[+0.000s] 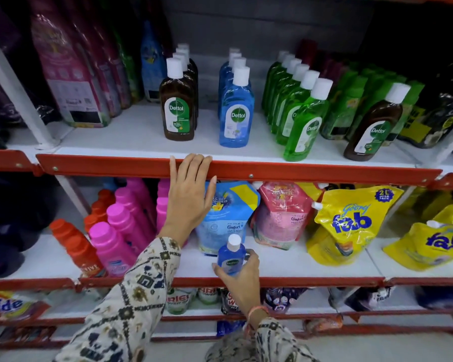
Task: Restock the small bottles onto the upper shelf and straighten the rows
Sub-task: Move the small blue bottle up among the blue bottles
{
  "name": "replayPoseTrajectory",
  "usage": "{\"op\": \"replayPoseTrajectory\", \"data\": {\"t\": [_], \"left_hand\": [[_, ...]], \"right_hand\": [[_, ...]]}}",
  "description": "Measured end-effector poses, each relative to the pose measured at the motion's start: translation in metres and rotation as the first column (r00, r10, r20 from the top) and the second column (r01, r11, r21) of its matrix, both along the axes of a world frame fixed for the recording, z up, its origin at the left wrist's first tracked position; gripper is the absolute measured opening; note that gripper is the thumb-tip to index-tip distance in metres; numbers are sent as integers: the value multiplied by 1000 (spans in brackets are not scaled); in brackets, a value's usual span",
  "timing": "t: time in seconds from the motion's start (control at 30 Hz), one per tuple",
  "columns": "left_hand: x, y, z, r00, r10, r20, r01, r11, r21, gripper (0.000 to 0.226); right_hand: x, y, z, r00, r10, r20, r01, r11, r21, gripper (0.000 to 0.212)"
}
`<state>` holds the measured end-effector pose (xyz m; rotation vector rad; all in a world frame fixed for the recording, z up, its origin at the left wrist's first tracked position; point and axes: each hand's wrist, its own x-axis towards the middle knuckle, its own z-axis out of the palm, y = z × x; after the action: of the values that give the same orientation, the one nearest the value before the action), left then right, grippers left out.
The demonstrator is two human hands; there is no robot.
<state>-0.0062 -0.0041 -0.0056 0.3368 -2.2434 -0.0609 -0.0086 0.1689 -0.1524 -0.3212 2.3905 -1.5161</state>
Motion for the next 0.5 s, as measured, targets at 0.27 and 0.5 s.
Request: {"op": "replayPoseTrajectory", "data": {"t": [0.27,0.5], "left_hand": [[1,-3,-1,1000,-18,-5,18,1000,-14,43],[1,-1,0,1000,-5,-8,5,1000,-26,43]], "right_hand": [[0,-23,-8,981,-180,-66,180,984,-5,70],[-8,6,32,978,-150,-142,134,984,-114,62]]}}
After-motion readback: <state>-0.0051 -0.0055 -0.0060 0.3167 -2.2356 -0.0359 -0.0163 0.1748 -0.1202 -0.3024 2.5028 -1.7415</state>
